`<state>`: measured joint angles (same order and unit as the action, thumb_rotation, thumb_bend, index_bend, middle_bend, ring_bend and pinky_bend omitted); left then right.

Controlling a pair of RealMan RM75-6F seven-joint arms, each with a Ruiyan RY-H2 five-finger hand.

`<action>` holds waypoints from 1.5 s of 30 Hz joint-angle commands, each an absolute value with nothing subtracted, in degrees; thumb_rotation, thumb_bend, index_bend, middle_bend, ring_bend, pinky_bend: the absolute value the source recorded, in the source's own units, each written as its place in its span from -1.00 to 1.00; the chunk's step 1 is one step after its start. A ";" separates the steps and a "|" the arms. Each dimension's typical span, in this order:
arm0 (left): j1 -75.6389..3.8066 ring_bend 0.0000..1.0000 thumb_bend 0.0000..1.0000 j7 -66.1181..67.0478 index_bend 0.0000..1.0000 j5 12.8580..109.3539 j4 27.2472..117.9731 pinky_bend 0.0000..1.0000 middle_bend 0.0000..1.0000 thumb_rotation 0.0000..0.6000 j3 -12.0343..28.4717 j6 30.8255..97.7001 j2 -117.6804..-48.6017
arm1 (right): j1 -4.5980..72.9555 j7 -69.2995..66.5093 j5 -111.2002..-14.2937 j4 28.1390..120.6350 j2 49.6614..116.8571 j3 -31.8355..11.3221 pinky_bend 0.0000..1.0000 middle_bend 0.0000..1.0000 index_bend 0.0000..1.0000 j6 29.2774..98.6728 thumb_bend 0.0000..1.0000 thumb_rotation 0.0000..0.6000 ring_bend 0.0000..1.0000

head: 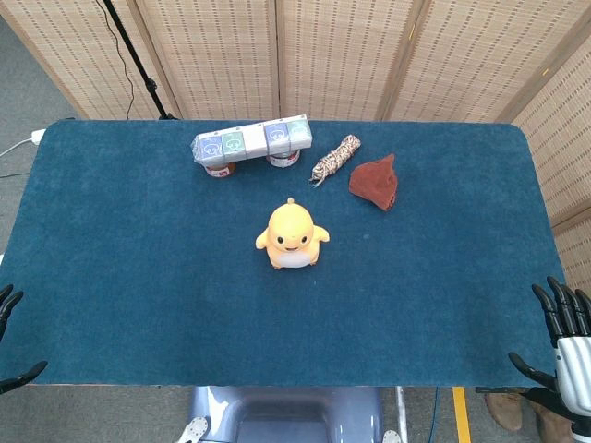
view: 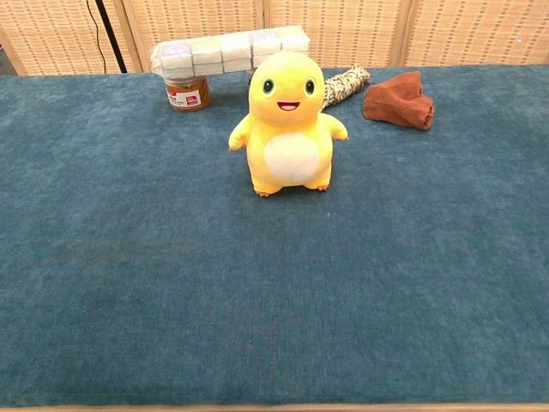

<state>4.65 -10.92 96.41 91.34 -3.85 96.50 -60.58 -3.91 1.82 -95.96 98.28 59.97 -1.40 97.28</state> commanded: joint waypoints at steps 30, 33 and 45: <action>-4.24 -1.00 -1.00 -9.14 -1.00 94.61 101.18 -1.00 -1.00 -0.16 2.54 89.36 -56.96 | -3.35 -0.87 -93.38 98.24 59.34 -2.07 -1.00 -1.00 -1.00 95.65 -1.00 1.00 -1.00; -6.73 -1.00 -1.00 -2.97 -1.00 92.74 104.88 -1.00 -1.00 -0.24 4.28 85.99 -56.19 | -3.31 -0.59 -92.50 98.43 59.47 -2.34 -1.00 -1.00 -1.00 95.34 -1.00 1.00 -1.00; -31.50 -1.00 -1.00 19.84 -1.00 74.27 109.60 -1.00 -1.00 -0.52 19.14 62.60 -65.71 | -2.31 -3.55 -87.88 98.36 58.79 -3.89 -1.00 -1.00 -1.00 92.45 -1.00 1.00 -1.00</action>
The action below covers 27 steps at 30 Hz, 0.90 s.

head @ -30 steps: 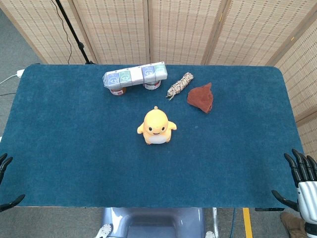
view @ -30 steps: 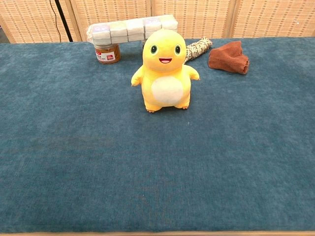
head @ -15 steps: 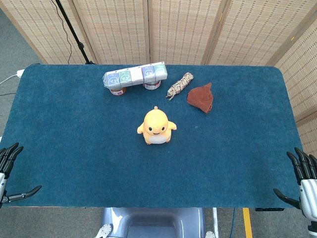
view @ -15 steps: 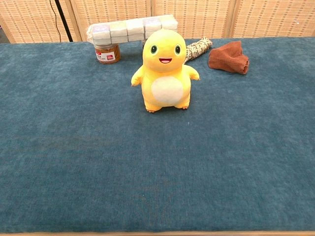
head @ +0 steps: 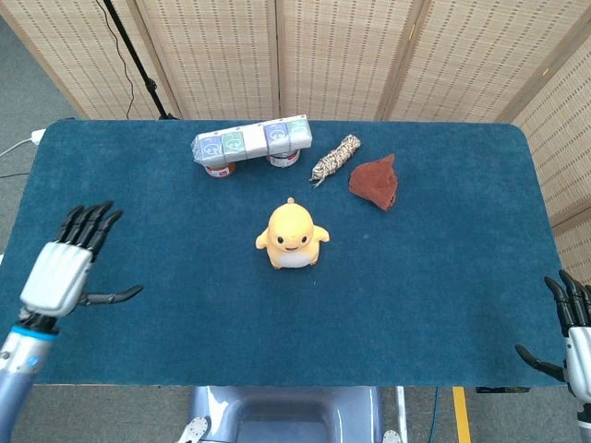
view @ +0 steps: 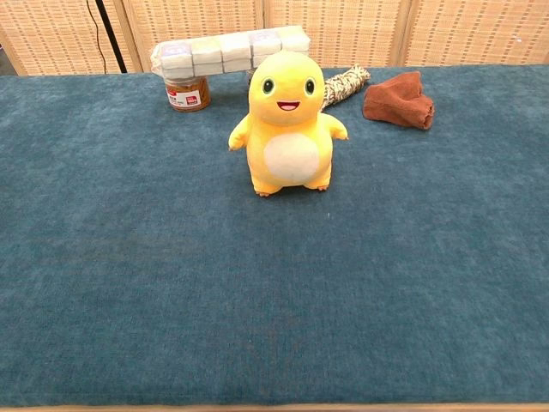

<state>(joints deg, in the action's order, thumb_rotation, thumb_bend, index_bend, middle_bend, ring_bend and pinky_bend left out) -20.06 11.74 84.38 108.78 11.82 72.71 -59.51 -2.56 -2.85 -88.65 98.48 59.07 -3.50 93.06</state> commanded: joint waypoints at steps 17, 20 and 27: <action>-56.20 -1.00 -1.00 32.44 -1.00 54.45 93.37 -1.00 -1.00 -0.68 23.20 51.20 -83.88 | -1.44 -6.20 -83.29 97.35 58.05 -5.48 -1.00 -1.00 -1.00 89.64 -1.00 1.00 -1.00; -58.62 -1.00 -1.00 32.01 -1.00 52.82 89.09 -1.00 -1.00 -0.70 22.80 49.90 -86.39 | -1.33 -6.70 -82.58 97.07 57.93 -5.63 -1.00 -1.00 -1.00 89.06 -1.00 1.00 -1.00; -63.46 -1.00 -1.00 30.01 -1.00 51.91 80.20 -1.00 -1.00 -0.70 21.92 47.12 -92.21 | -1.17 -7.34 -81.40 96.75 57.74 -6.05 -1.00 -1.00 -1.00 88.37 -1.00 1.00 -1.00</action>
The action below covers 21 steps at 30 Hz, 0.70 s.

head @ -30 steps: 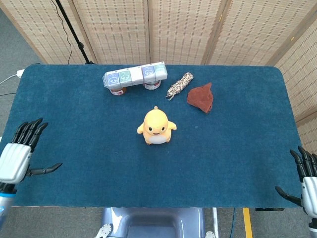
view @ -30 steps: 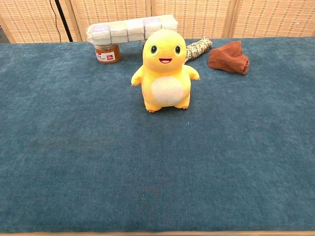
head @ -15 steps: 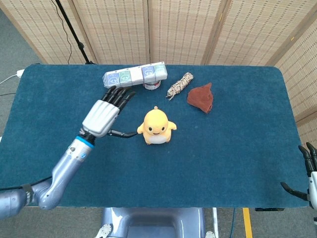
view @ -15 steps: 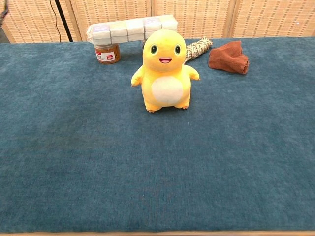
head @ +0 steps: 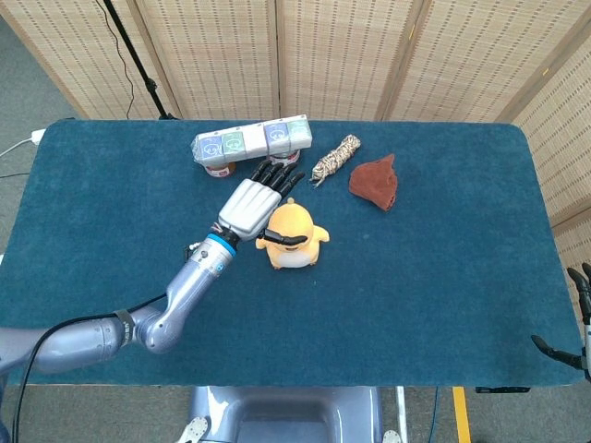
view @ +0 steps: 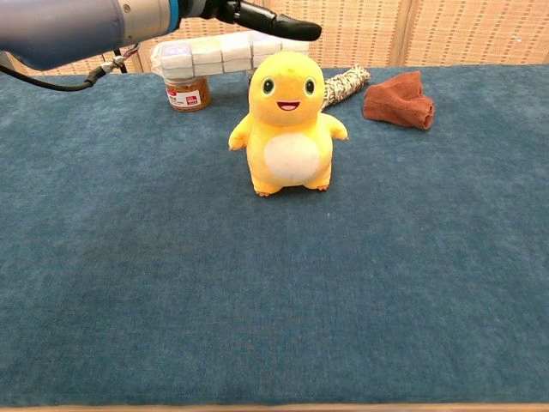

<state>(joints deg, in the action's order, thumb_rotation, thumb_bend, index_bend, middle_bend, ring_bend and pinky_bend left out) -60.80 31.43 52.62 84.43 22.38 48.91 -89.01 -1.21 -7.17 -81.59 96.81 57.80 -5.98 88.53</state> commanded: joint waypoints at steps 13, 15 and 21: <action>-69.45 -1.00 -1.00 26.65 -1.00 51.13 66.36 -1.00 -1.00 -0.70 20.40 43.17 -101.12 | -1.14 -8.94 -80.06 96.31 57.21 -6.67 -1.00 -1.00 -1.00 87.74 -1.00 1.00 -1.00; -69.62 -1.00 -1.00 25.31 -1.00 51.63 64.67 -1.00 -1.00 -0.70 20.07 43.00 -102.35 | -1.17 -9.35 -79.98 96.23 57.06 -6.72 -1.00 -1.00 -1.00 87.68 -1.00 1.00 -1.00; -69.40 -1.00 -1.00 21.87 -1.00 53.04 61.12 -1.00 -1.00 -0.70 19.22 42.70 -104.49 | -1.39 -10.10 -79.89 96.13 56.76 -6.86 -1.00 -1.00 -1.00 87.93 -1.00 1.00 -1.00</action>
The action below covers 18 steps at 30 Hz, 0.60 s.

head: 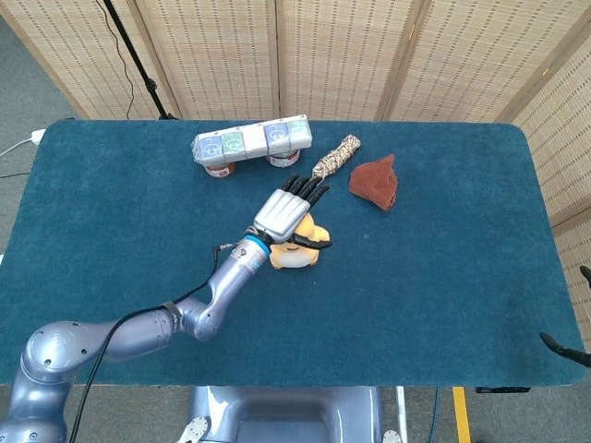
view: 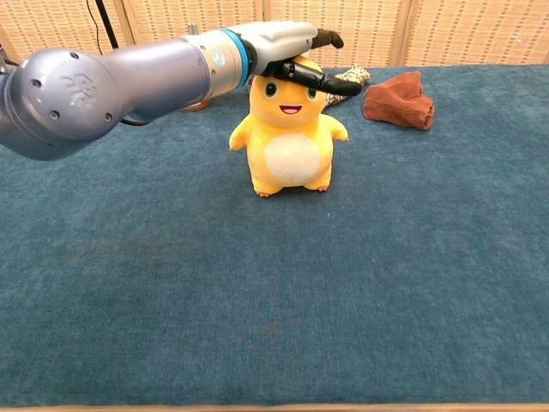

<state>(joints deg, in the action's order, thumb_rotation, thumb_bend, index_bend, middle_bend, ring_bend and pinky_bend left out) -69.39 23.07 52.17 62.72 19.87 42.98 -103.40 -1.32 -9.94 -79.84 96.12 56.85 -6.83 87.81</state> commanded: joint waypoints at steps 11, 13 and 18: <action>-70.55 -1.00 -1.00 17.28 -1.00 56.04 53.65 -1.00 -1.00 -0.70 18.41 41.29 -109.91 | -1.55 -10.51 -80.52 96.38 56.54 -6.70 -1.00 -1.00 -1.00 88.20 -1.00 1.00 -1.00; -70.58 -1.00 -1.00 16.76 -1.00 56.62 52.71 -1.00 -1.00 -0.70 18.37 41.46 -110.43 | -1.57 -10.63 -80.43 96.31 56.52 -6.74 -1.00 -1.00 -1.00 88.20 -1.00 1.00 -1.00; -70.36 -1.00 -1.00 15.97 -1.00 57.70 52.76 -1.00 -1.00 -0.70 18.65 42.34 -110.33 | -1.53 -10.78 -80.46 96.30 56.46 -6.68 -1.00 -1.00 -1.00 87.98 -1.00 1.00 -1.00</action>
<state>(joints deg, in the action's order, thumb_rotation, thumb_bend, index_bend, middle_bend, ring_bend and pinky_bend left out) -70.41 16.08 57.55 52.61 18.57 42.19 -110.41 -1.53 -10.78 -80.47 96.30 56.46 -6.68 87.99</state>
